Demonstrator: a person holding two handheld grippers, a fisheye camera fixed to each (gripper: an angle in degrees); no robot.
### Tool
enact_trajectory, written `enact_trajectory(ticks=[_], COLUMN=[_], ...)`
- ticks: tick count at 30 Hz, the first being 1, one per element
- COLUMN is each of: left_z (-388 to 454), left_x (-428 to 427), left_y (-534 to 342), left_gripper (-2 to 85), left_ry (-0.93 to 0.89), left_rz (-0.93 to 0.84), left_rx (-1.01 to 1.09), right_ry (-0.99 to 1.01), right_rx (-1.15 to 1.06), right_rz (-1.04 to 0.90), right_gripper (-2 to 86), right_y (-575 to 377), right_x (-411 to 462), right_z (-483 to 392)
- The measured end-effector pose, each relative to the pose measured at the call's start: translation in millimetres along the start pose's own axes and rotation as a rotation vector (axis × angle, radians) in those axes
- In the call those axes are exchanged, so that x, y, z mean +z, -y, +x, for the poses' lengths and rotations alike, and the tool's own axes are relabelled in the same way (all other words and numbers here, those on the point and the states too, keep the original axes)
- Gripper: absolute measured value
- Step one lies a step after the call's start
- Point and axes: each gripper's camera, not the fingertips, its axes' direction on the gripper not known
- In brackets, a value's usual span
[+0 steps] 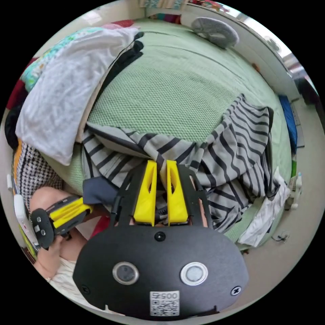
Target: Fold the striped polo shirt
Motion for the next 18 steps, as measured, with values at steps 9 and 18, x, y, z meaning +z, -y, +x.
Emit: enact_trajectory(ticks=[9, 18], left_z=[17, 8], left_x=[-85, -214], left_y=[39, 229], left_gripper=[0.2, 1.0], left_ry=[0.037, 0.314], left_rz=[0.128, 0.293], left_rx=[0.158, 0.172], right_ry=[-0.064, -0.101], right_rx=[0.068, 0.203], right_rz=[0.282, 0.457], right_gripper=[-1.1, -0.1], right_y=[-1, 97], right_x=[-119, -220], right_z=[48, 95])
